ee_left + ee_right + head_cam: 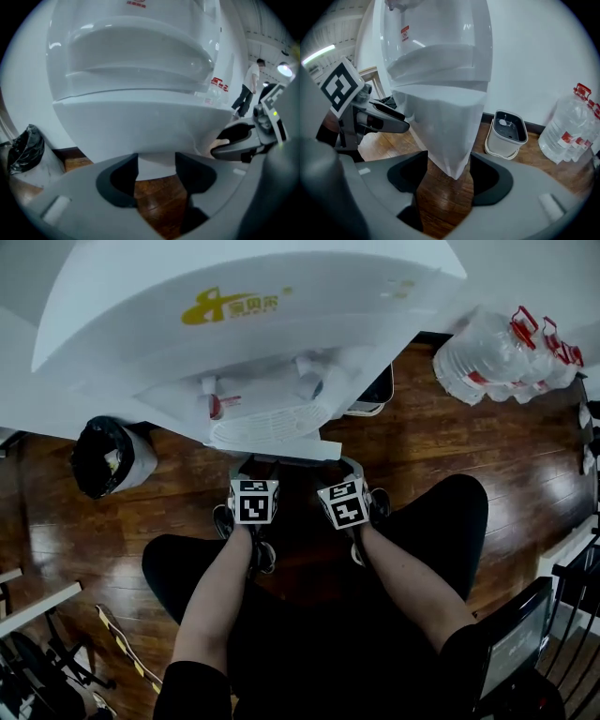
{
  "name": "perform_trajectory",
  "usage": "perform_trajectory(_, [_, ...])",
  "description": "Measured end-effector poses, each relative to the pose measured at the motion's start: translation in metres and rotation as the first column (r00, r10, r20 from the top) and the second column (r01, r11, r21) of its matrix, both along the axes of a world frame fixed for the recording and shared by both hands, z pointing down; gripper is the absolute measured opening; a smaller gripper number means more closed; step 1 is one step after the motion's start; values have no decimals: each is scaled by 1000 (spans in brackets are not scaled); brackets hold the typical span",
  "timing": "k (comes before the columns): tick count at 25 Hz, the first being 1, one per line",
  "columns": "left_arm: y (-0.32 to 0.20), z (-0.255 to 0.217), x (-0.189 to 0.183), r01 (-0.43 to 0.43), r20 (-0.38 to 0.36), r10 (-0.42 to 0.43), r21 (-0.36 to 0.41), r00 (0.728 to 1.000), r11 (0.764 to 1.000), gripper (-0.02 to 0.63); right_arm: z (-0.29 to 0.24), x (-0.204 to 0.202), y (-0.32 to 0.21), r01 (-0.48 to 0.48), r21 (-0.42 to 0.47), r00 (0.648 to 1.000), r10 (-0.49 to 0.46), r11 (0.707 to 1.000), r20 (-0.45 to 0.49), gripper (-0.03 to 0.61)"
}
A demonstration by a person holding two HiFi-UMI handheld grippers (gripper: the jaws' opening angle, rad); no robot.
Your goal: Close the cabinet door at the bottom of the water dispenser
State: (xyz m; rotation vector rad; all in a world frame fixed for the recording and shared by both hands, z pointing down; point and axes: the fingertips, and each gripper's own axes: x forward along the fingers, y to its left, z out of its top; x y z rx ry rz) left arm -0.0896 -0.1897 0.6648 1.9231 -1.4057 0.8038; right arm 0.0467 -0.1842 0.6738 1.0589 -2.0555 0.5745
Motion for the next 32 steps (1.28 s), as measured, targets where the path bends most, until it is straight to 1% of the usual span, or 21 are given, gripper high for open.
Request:
perform_trajectory(1, [-1, 0, 1, -2, -5, 2, -4, 1000, 1000, 267, 0, 2, -3, 0, 0, 1000, 0, 1000, -21, 281])
perform_trajectory(3, [-3, 7, 0, -10, 14, 10, 4, 1000, 1000, 267, 1, 3, -11, 5, 2, 999, -5, 1000, -49, 282])
perform_trajectory(5, [-4, 10, -1, -18, 33, 18, 17, 999, 1000, 267, 1, 2, -20, 6, 10, 998, -6, 1000, -56, 282])
perform_trajectory(7, [-5, 12, -1, -17, 42, 17, 11, 999, 1000, 264, 0, -1, -27, 6, 12, 999, -5, 1000, -53, 284])
perform_trajectory(8, [-3, 14, -3, -11, 52, 12, -5, 999, 1000, 264, 0, -1, -30, 4, 11, 999, -3, 1000, -52, 284])
perform_trajectory(11, [5, 29, -14, 22, 120, -13, -76, 993, 997, 264, 0, 0, -35, -3, 7, 999, 3, 1000, -53, 281])
perform_trajectory(12, [6, 32, -17, 38, 131, -27, -85, 991, 996, 264, 0, 0, -35, -3, 5, 999, 3, 1000, -54, 279])
perform_trajectory(13, [3, 33, -19, 60, 126, -49, -85, 991, 995, 264, 0, 0, -36, -2, 3, 999, 2, 1000, -55, 276])
perform_trajectory(16, [-11, 26, -18, 136, 61, -132, -59, 989, 989, 264, -1, 0, -40, 6, 3, 998, -6, 1000, -57, 272])
perform_trajectory(18, [-16, 24, -17, 163, 40, -161, -54, 986, 985, 267, -3, 0, -43, 10, 11, 998, -10, 1000, -59, 264])
perform_trajectory(24, [-22, 24, -16, 185, 39, -183, -52, 982, 981, 265, -8, 2, -55, 27, 35, 998, -25, 999, -53, 245])
perform_trajectory(29, [-23, 24, -16, 199, 39, -196, -65, 980, 978, 265, -8, 1, -61, 35, 38, 998, -33, 999, -55, 245])
perform_trajectory(32, [-24, 24, -16, 192, 39, -190, -64, 981, 979, 264, -9, 1, -64, 40, 40, 998, -37, 998, -54, 245])
